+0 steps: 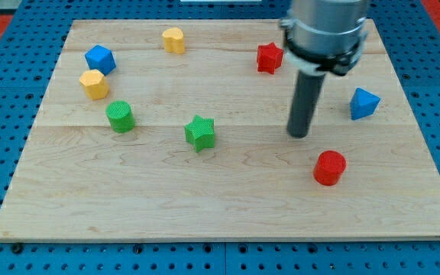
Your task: Move blue triangle towards red star
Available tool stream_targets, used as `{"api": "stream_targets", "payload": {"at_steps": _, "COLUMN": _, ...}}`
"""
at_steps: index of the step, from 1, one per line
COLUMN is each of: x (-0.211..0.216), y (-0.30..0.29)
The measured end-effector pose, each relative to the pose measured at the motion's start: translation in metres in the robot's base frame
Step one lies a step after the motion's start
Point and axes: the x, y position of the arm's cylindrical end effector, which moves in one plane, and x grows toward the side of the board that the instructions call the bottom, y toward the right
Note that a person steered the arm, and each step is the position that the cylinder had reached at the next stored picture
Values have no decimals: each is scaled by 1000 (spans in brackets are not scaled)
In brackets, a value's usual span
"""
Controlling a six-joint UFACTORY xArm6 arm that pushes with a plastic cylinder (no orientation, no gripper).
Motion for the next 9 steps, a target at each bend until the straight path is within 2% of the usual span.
{"api": "stream_targets", "payload": {"at_steps": 1, "x": -11, "y": 60}}
{"api": "stream_targets", "payload": {"at_steps": 3, "x": -17, "y": 136}}
{"api": "stream_targets", "payload": {"at_steps": 4, "x": -31, "y": 140}}
{"api": "stream_targets", "payload": {"at_steps": 5, "x": -45, "y": 78}}
{"api": "stream_targets", "payload": {"at_steps": 6, "x": -44, "y": 83}}
{"api": "stream_targets", "payload": {"at_steps": 7, "x": -42, "y": 167}}
{"api": "stream_targets", "payload": {"at_steps": 8, "x": -80, "y": 198}}
{"api": "stream_targets", "payload": {"at_steps": 9, "x": -77, "y": 114}}
